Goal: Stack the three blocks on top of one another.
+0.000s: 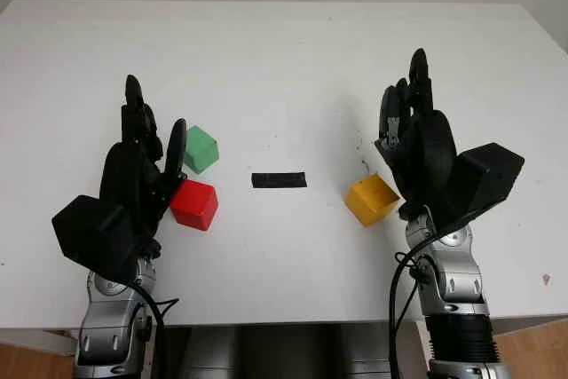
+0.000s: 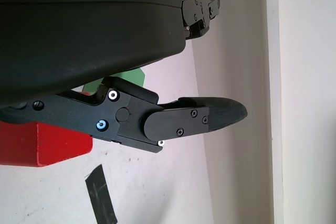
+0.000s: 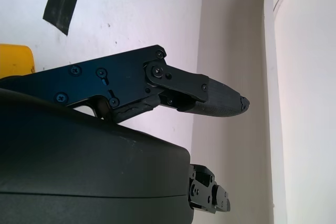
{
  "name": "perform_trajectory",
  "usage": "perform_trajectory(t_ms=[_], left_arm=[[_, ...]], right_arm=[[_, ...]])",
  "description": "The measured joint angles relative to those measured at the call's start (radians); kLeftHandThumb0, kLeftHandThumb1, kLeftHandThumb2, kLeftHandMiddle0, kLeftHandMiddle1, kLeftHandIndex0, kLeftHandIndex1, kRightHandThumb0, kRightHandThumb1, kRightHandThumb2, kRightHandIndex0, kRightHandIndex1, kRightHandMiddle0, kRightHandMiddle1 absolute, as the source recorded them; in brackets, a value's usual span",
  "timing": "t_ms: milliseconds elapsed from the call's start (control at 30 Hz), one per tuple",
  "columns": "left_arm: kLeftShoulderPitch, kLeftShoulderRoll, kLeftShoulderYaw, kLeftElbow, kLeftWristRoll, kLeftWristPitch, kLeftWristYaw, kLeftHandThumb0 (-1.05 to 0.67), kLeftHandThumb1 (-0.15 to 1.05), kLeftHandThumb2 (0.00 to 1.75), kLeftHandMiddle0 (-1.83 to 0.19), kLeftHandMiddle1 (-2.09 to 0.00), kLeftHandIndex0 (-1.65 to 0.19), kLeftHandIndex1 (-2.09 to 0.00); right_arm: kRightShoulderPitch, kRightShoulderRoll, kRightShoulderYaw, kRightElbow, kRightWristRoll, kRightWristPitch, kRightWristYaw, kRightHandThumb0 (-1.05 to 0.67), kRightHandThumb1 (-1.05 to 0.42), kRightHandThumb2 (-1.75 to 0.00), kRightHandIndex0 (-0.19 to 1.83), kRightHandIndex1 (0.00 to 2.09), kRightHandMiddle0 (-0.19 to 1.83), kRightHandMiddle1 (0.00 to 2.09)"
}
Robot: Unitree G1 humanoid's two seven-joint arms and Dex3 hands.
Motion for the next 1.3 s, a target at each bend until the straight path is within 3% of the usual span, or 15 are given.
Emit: perform_trajectory(t_ms=[433,600,733,900,1167,1300], left_arm=[[-0.002,0.029,0.006,0.008,0.009,0.017,-0.017,-0.63,1.05,0.44,0.18,-0.05,0.17,-0.06],[-0.027,0.072,0.039,-0.021,0.044,0.018,-0.007,-0.62,1.05,0.30,-0.08,-0.09,-0.06,-0.12],[-0.042,0.183,0.063,-0.075,0.128,0.020,-0.036,-0.61,1.05,0.21,-0.29,-0.09,-0.23,-0.14],[-0.046,0.362,0.123,-0.167,0.124,0.108,-0.197,-0.63,1.01,0.06,-0.40,-0.07,-0.41,-0.14],[-0.029,0.732,0.153,-0.291,0.251,0.251,-0.520,-0.69,0.92,0.04,-0.10,-0.01,-0.49,-0.07],[-0.018,0.828,0.149,-0.329,0.291,0.248,-0.623,-0.68,0.91,0.05,0.04,-0.01,-0.48,-0.05]], right_arm=[[-0.001,0.006,0.013,-0.013,0.004,0.050,0.011,-0.60,-1.05,-0.68,-0.19,0.00,-0.19,0.00],[-0.016,-0.001,0.006,0.010,-0.004,-0.005,0.011,-0.59,-1.05,-0.67,-0.19,0.01,-0.19,0.01],[-0.041,-0.008,-0.009,0.028,0.011,-0.029,0.031,-0.59,-1.05,-0.65,-0.19,0.02,-0.19,0.01],[-0.081,-0.032,-0.025,0.052,0.023,-0.030,0.051,-0.59,-1.05,-0.66,-0.19,0.01,-0.19,0.01],[-0.126,-0.059,-0.034,0.072,0.030,-0.027,0.058,-0.57,-1.05,-0.66,-0.19,0.00,-0.19,0.00],[-0.132,-0.060,-0.034,0.081,0.032,-0.023,0.053,-0.57,-1.05,-0.67,-0.19,0.00,-0.19,0.00]])
